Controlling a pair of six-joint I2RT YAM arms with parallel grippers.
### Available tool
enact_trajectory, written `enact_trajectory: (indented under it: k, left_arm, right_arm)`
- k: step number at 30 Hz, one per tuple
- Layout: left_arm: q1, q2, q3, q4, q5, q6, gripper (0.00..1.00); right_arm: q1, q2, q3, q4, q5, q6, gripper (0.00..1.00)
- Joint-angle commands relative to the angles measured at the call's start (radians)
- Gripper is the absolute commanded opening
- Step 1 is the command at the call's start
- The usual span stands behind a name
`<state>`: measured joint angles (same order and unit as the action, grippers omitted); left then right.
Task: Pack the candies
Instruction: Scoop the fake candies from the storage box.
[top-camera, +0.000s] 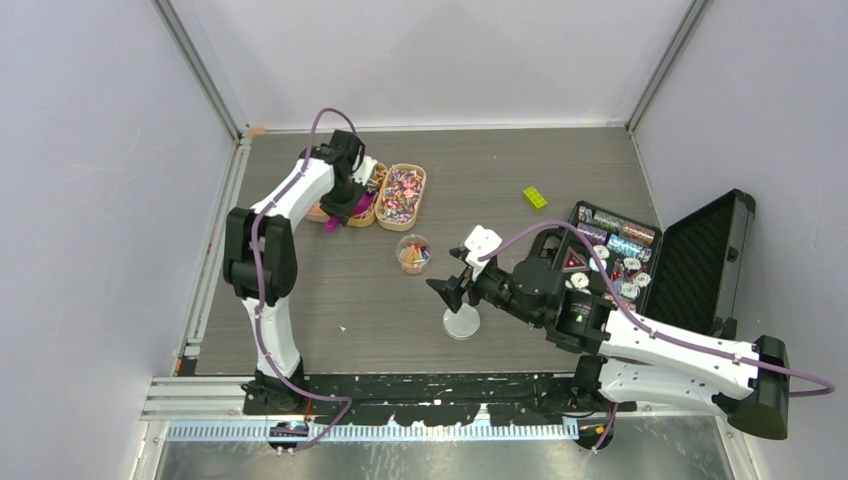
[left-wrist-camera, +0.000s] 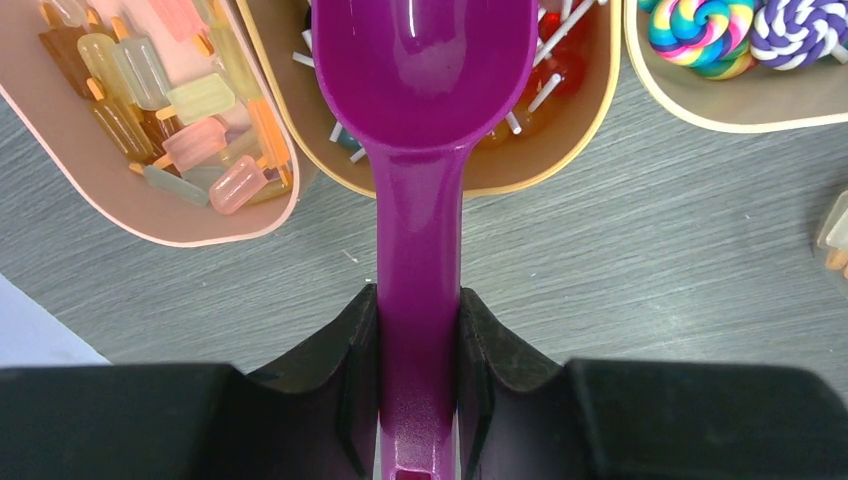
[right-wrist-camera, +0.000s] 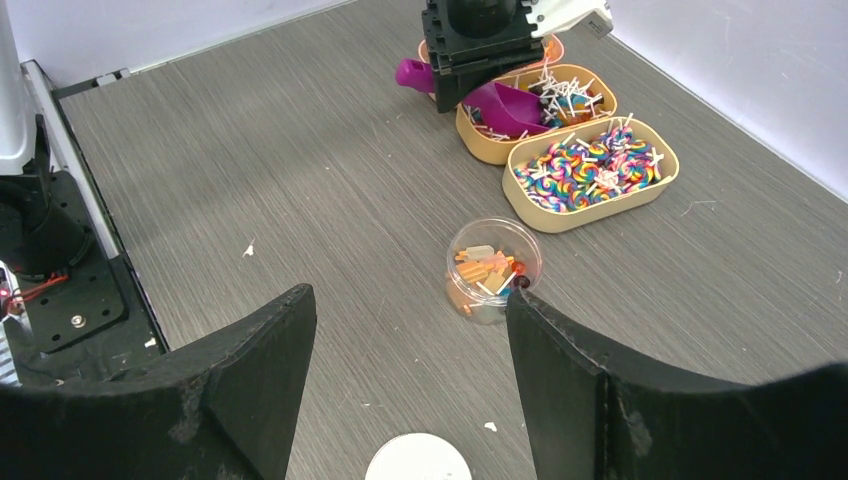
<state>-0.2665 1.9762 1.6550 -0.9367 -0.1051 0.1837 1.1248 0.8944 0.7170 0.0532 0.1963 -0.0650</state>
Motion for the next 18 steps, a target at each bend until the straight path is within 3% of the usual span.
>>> enact_trajectory:
  k: [1,7,18]
  left_arm:
    - [0.000,-0.067,-0.069,0.093,-0.028,-0.025,0.00]
    - [-0.001,-0.089,-0.111,0.132,-0.033,-0.027,0.00]
    - [-0.001,-0.169,-0.294,0.359,-0.050,-0.031,0.00]
  right_arm:
    - [0.007,-0.043,-0.009,0.056,0.001,0.016,0.74]
    - [0.007,-0.047,-0.014,0.053,0.007,0.015,0.74]
    - [0.006,-0.052,-0.023,0.053,0.014,0.006,0.74]
